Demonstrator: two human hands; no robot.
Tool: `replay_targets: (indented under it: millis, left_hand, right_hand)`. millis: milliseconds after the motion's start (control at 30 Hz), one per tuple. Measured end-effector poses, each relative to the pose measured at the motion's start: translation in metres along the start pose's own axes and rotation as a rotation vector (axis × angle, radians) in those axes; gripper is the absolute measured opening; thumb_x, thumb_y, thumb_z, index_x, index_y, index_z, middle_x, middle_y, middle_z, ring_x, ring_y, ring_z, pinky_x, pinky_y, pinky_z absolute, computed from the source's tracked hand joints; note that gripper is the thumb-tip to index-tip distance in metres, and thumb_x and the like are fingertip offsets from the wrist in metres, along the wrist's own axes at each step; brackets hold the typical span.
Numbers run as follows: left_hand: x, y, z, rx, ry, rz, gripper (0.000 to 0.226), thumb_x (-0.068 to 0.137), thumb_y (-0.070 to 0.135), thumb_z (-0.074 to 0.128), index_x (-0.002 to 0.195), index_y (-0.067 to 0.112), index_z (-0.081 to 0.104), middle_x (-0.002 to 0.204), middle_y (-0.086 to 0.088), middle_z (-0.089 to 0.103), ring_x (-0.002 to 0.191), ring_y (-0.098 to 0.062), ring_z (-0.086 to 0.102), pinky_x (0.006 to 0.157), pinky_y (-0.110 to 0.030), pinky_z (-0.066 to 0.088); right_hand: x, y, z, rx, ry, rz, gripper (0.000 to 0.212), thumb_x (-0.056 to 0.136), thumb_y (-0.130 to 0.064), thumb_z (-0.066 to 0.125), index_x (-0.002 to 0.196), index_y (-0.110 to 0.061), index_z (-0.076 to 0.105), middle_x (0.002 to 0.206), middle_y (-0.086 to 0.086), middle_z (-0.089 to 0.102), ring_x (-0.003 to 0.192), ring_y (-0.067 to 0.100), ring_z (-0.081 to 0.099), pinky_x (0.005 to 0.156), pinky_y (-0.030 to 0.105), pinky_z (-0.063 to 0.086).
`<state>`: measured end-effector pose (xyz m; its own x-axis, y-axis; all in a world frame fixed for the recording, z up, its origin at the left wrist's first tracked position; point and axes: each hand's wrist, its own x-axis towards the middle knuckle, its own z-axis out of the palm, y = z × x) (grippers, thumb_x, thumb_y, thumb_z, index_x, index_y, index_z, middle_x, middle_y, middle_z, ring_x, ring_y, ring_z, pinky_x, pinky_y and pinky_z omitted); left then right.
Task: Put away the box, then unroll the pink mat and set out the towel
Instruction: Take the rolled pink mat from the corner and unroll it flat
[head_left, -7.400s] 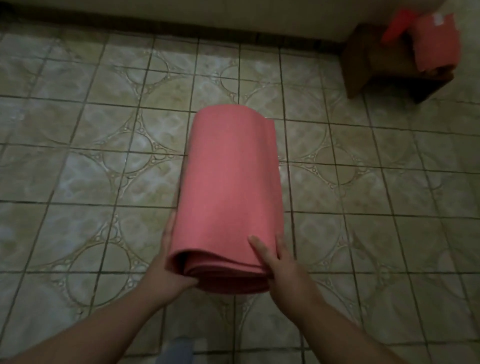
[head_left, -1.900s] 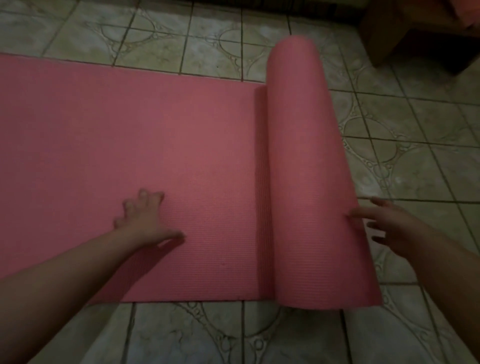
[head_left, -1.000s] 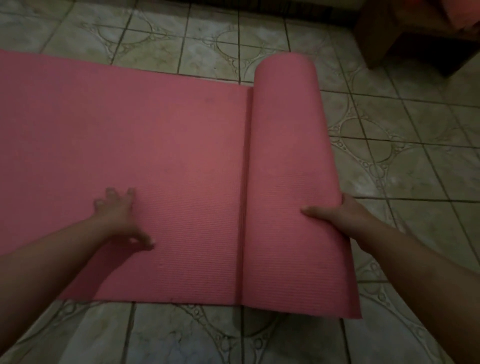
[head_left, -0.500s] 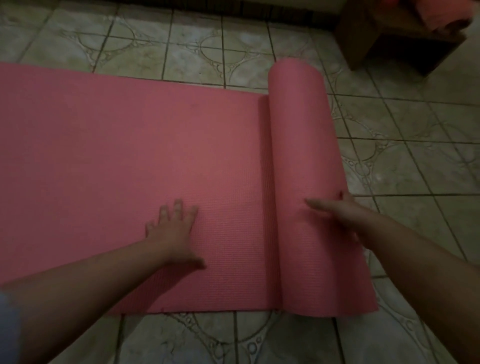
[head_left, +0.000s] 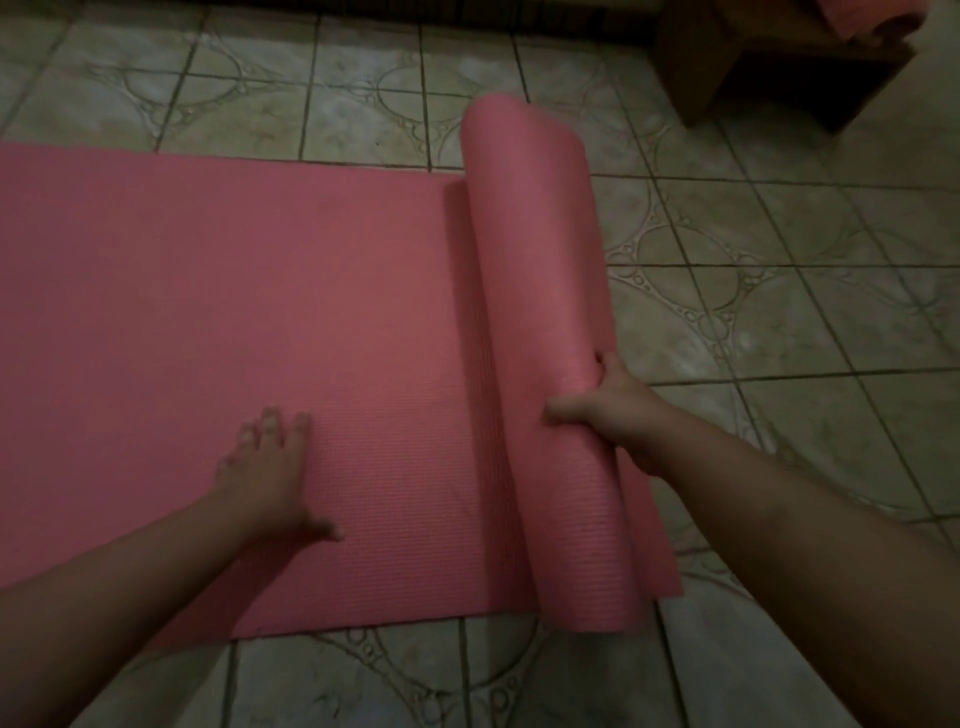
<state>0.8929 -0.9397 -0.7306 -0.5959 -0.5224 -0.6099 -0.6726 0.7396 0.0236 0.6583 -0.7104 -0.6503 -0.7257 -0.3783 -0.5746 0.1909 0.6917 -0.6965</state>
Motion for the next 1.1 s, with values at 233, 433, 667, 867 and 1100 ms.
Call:
replay_targets:
  millis: [233, 433, 667, 867, 1100]
  left_hand:
    - [0.001, 0.014, -0.006, -0.073, -0.013, -0.044, 0.138, 0.054, 0.074, 0.069, 0.148, 0.012, -0.010, 0.155, -0.022, -0.016, 0.144, -0.040, -0.006, 0.117, -0.051, 0.014]
    - [0.002, 0.050, -0.005, -0.064, 0.062, 0.078, 0.113, 0.070, 0.072, 0.056, 0.150, 0.016, 0.001, 0.158, -0.017, -0.008, 0.145, -0.038, -0.003, 0.117, -0.049, 0.014]
    - [0.004, 0.102, 0.005, 0.022, -0.003, 0.231, 0.118, 0.064, 0.075, 0.059, 0.149, 0.024, -0.006, 0.158, -0.011, -0.016, 0.145, -0.036, -0.008, 0.115, -0.055, 0.013]
    - [0.005, 0.113, 0.011, 0.084, -0.023, 0.183, 0.131, 0.054, 0.078, 0.065, 0.147, 0.029, -0.014, 0.156, -0.013, -0.021, 0.143, -0.040, -0.009, 0.111, -0.061, 0.016]
    - [0.012, 0.113, 0.014, 0.097, -0.022, 0.170, 0.134, 0.053, 0.077, 0.065, 0.146, 0.029, -0.017, 0.155, -0.012, -0.024, 0.143, -0.040, -0.010, 0.110, -0.062, 0.018]
  right_hand:
    - [0.003, 0.033, -0.089, -0.043, 0.219, 0.084, 0.108, 0.053, -0.014, 0.087, 0.144, -0.019, 0.029, 0.128, 0.007, 0.052, 0.108, 0.027, 0.057, 0.088, 0.042, 0.051]
    - [0.004, 0.044, -0.082, -0.440, 0.528, 0.074, 0.104, 0.061, -0.059, 0.071, 0.145, -0.014, 0.029, 0.144, 0.022, 0.037, 0.133, 0.038, 0.036, 0.108, 0.048, 0.034]
    - [-0.008, 0.051, -0.023, -0.841, 0.307, 0.151, 0.145, 0.042, -0.077, 0.073, 0.144, -0.036, -0.022, 0.157, 0.019, -0.015, 0.145, 0.036, -0.005, 0.107, 0.064, 0.016]
    - [-0.005, 0.045, -0.029, -0.813, 0.339, 0.090, 0.131, 0.055, -0.053, 0.082, 0.143, -0.044, -0.015, 0.155, 0.021, 0.005, 0.142, 0.037, 0.013, 0.107, 0.058, 0.026]
    - [-0.006, 0.054, -0.073, -0.831, 0.550, 0.149, 0.107, 0.060, -0.053, 0.072, 0.146, -0.043, 0.009, 0.146, 0.018, 0.021, 0.136, 0.034, 0.023, 0.104, 0.052, 0.030]
